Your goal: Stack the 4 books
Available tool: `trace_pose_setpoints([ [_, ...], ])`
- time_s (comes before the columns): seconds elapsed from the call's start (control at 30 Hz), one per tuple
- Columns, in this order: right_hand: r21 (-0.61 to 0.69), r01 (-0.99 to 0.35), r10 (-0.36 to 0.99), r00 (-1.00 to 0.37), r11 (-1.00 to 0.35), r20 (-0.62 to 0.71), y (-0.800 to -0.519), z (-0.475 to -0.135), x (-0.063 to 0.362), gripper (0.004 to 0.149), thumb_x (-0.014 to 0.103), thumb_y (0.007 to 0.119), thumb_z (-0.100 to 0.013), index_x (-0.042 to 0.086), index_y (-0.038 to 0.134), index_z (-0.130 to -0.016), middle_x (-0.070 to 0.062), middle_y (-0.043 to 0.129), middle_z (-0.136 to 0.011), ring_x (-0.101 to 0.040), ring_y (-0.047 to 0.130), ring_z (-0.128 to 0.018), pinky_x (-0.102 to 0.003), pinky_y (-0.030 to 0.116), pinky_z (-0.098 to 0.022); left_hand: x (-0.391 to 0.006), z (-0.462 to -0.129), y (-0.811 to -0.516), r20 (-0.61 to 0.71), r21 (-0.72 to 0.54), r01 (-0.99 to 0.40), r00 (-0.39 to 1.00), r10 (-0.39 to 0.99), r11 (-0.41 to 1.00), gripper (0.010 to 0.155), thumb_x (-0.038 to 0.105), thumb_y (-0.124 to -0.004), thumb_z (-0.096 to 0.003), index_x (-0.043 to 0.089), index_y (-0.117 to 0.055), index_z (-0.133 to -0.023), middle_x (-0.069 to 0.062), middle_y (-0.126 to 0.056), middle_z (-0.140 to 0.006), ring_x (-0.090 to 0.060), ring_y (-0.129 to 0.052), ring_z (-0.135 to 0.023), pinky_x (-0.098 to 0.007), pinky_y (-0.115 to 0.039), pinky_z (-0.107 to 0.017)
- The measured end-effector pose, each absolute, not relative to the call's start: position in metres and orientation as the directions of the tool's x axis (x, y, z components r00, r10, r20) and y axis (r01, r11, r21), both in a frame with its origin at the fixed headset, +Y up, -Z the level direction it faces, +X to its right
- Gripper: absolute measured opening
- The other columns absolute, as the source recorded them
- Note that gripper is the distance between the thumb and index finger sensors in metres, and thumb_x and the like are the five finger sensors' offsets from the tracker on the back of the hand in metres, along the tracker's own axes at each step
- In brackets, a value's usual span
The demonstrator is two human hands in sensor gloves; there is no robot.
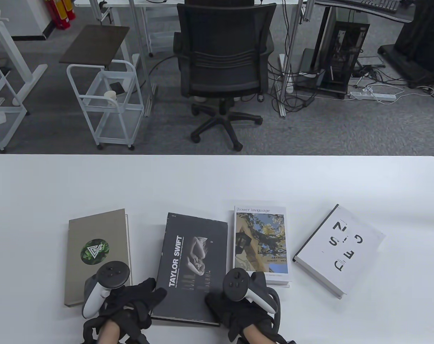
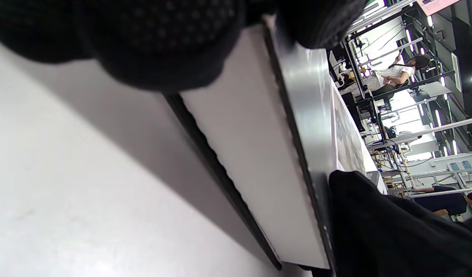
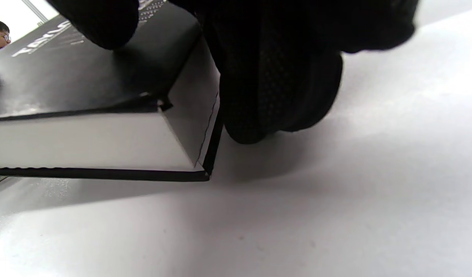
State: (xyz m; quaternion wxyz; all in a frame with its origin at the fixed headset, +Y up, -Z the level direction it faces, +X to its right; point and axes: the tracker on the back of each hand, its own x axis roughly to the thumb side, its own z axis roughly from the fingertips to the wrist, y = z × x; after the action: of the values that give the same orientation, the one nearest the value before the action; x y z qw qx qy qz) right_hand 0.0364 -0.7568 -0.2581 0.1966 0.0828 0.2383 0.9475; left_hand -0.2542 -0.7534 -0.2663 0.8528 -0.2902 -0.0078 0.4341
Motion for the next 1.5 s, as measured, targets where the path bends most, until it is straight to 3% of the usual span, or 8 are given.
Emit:
trace_pose_setpoints([
  [0.2,0.467,-0.389,0.472,-0.878,-0.794,0.072,-0.75,-0.258,0.037,0.075,0.059,0.056,-0.064,-0.005,0.073,-0.097,-0.014,0.099,-0.067,-0.03,0.099,-0.041,-0.028,0.083,-0.026,-0.26,-0.266,-0.741,-0.219,-0.428,-0.754,0.621,0.752,0.498,0.071,0.042,-0.068,-0.0521,-0.001,-0.045,-0.103,-0.025,-0.076,-0.087,-0.01,-0.096,-0.014,-0.042,-0.089,-0.023],
  [0.37,0.405,-0.45,0.516,-0.854,-0.796,0.064,-0.742,-0.258,0.044,0.073,0.059,0.054,-0.063,-0.002,0.073,-0.099,-0.013,0.099,-0.068,-0.03,0.098,-0.042,-0.028,0.083,-0.027,-0.274,-0.265,-0.714,-0.168,-0.343,-0.708,0.693,0.701,0.617,0.07,0.042,-0.067,-0.0508,0.001,-0.048,-0.103,-0.025,-0.078,-0.087,-0.008,-0.097,-0.01,-0.04,-0.09,-0.018],
  [0.67,0.391,-0.461,0.521,-0.852,-0.796,0.057,-0.739,-0.259,0.049,0.072,0.059,0.055,-0.063,-0.001,0.073,-0.099,-0.014,0.098,-0.069,-0.031,0.098,-0.043,-0.029,0.083,-0.027,-0.353,-0.264,-0.683,-0.275,-0.111,-0.823,0.564,0.779,0.557,0.068,0.038,-0.068,-0.0507,-0.001,-0.05,-0.103,-0.029,-0.078,-0.087,-0.017,-0.096,-0.012,-0.048,-0.087,-0.022],
  [1.03,0.402,-0.45,0.515,-0.855,-0.797,0.062,-0.74,-0.259,0.048,0.072,0.059,0.055,-0.063,-0.001,0.072,-0.099,-0.014,0.098,-0.07,-0.031,0.098,-0.044,-0.03,0.083,-0.028,-0.436,-0.246,-0.688,-0.426,0.074,-0.86,0.431,0.796,0.505,0.066,0.035,-0.069,-0.051,-0.002,-0.052,-0.103,-0.033,-0.078,-0.086,-0.022,-0.097,-0.013,-0.052,-0.085,-0.025],
  [1.3,0.412,-0.442,0.508,-0.859,-0.796,0.061,-0.74,-0.258,0.048,0.072,0.059,0.055,-0.063,-0.001,0.072,-0.099,-0.014,0.098,-0.07,-0.032,0.098,-0.044,-0.03,0.083,-0.028,-0.455,-0.243,-0.704,-0.426,0.112,-0.891,0.356,0.832,0.439,0.065,0.035,-0.071,-0.0507,0.0,-0.056,-0.103,-0.034,-0.08,-0.086,-0.024,-0.096,-0.013,-0.053,-0.084,-0.026],
  [1.5,0.417,-0.44,0.508,-0.859,-0.795,0.063,-0.741,-0.259,0.047,0.072,0.059,0.055,-0.063,-0.001,0.072,-0.099,-0.014,0.098,-0.07,-0.031,0.098,-0.044,-0.03,0.083,-0.028,-0.459,-0.243,-0.713,-0.456,0.13,-0.876,0.363,0.812,0.465,0.063,0.036,-0.072,-0.0506,0.003,-0.059,-0.103,-0.032,-0.081,-0.086,-0.024,-0.097,-0.014,-0.054,-0.084,-0.028],
])
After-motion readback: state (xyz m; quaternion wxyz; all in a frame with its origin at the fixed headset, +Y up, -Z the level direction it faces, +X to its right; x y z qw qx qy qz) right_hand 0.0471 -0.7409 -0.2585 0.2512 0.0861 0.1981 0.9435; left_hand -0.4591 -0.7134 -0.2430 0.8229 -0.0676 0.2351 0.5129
